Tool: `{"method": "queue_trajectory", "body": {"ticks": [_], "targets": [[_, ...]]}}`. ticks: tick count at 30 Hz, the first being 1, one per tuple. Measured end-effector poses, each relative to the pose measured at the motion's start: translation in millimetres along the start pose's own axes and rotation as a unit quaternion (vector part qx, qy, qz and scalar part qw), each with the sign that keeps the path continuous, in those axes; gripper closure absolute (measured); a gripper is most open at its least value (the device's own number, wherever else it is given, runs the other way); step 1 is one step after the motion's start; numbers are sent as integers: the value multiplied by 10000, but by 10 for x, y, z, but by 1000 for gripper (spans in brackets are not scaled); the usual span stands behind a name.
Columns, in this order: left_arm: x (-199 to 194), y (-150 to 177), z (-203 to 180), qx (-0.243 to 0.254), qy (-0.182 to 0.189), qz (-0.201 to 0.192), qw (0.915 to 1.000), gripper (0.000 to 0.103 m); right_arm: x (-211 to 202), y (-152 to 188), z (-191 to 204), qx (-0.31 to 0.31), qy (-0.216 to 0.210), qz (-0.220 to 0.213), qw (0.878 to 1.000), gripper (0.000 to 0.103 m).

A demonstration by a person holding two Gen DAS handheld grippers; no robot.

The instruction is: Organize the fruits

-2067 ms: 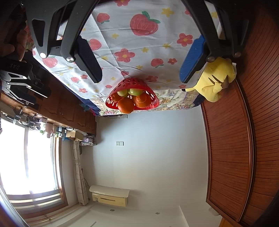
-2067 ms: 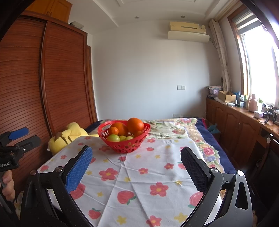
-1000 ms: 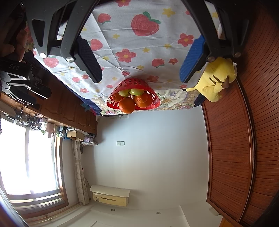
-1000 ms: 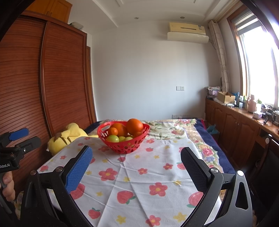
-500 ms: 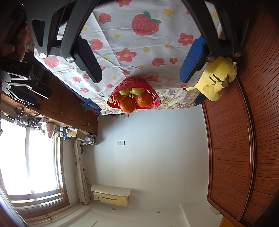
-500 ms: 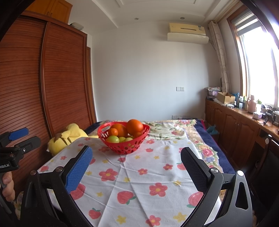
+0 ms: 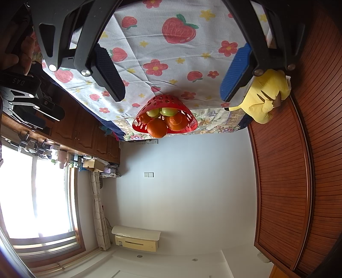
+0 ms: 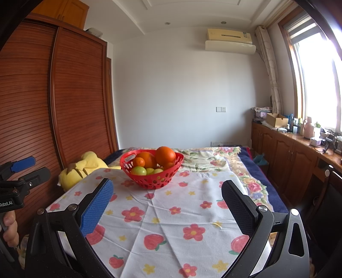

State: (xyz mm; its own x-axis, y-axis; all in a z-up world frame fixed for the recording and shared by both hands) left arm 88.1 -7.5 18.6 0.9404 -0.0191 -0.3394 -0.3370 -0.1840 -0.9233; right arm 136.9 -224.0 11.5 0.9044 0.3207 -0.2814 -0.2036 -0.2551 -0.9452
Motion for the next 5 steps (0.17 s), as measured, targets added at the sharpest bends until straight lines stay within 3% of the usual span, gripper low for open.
{"method": "queue_trajectory", "body": {"ticks": [5], "targets": [[-6,-9,-13,9,8,-18,10000,12,1,4,-1,-2,1,-2,10000,0]]}}
Point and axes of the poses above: each gripper's, at about its wrist camera, not at the fingertips, and x roughly the way its jaws point, z to its left, y to its underside, the point moved 9 cm from there along x, roughly the way its jaws point, and after that the axes turned 12 degrees about -x, right-handed, at the moved point
